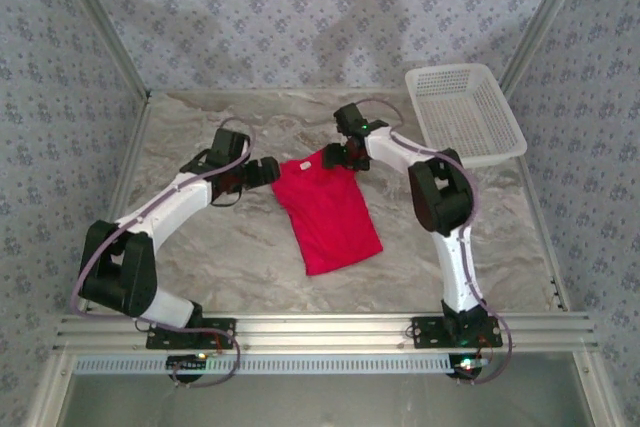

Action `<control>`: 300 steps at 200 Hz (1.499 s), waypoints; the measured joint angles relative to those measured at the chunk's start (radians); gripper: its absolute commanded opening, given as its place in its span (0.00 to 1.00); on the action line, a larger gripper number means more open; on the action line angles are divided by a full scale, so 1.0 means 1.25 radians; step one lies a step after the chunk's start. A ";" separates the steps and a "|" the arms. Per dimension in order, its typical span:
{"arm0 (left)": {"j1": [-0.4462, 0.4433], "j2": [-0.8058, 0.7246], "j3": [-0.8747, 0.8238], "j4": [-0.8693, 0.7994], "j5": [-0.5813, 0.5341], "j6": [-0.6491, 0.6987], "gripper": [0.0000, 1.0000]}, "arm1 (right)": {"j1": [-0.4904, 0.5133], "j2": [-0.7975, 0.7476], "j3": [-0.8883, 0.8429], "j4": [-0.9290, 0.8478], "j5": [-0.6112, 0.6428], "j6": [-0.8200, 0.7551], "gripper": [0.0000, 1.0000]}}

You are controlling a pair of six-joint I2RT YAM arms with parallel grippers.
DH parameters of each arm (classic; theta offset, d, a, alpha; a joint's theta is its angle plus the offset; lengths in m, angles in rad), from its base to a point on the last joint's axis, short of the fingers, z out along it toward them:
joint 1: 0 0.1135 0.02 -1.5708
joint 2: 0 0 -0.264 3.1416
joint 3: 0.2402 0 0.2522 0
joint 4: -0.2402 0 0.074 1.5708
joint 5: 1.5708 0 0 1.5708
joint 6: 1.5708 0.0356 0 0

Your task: Fold the inside-out t-shirt

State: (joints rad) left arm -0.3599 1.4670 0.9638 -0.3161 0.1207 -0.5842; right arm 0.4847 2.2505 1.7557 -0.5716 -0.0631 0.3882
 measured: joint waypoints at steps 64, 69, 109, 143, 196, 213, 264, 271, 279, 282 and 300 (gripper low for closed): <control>0.032 0.145 -0.028 0.096 0.123 -0.041 0.66 | -0.006 -0.027 -0.059 0.032 -0.047 -0.002 0.25; 0.032 0.158 -0.028 0.108 0.133 -0.045 0.66 | -0.006 -0.043 -0.087 0.042 -0.047 0.004 0.25; 0.031 0.244 0.021 0.173 0.204 -0.074 0.55 | -0.005 -0.095 -0.169 0.061 -0.052 0.021 0.25; 0.029 0.290 0.083 0.212 0.237 -0.089 0.50 | -0.005 -0.095 -0.171 0.065 -0.053 0.025 0.26; -0.002 0.358 0.131 0.193 0.232 -0.078 0.60 | -0.014 -0.095 -0.171 0.066 -0.072 0.027 0.28; -0.010 0.359 0.150 0.171 0.214 -0.069 0.66 | -0.017 -0.095 -0.171 0.066 -0.077 0.027 0.28; -0.031 0.335 0.164 0.080 0.112 -0.027 0.71 | -0.023 -0.095 -0.171 0.066 -0.093 0.027 0.28; -0.032 0.327 0.164 0.061 0.093 -0.020 0.73 | -0.024 -0.095 -0.171 0.066 -0.094 0.026 0.28; -0.034 0.314 0.164 0.042 0.069 -0.015 0.74 | -0.024 -0.095 -0.171 0.066 -0.095 0.026 0.28; -0.034 0.310 0.164 0.035 0.061 -0.013 0.74 | -0.025 -0.095 -0.171 0.066 -0.095 0.026 0.28; -0.038 0.291 0.166 0.014 0.021 -0.003 0.74 | -0.026 -0.095 -0.171 0.066 -0.098 0.026 0.28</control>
State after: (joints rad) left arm -0.4076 1.8309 1.1713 -0.2985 0.1467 -0.5880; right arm 0.4526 2.1315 1.5425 -0.4896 -0.1856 0.4210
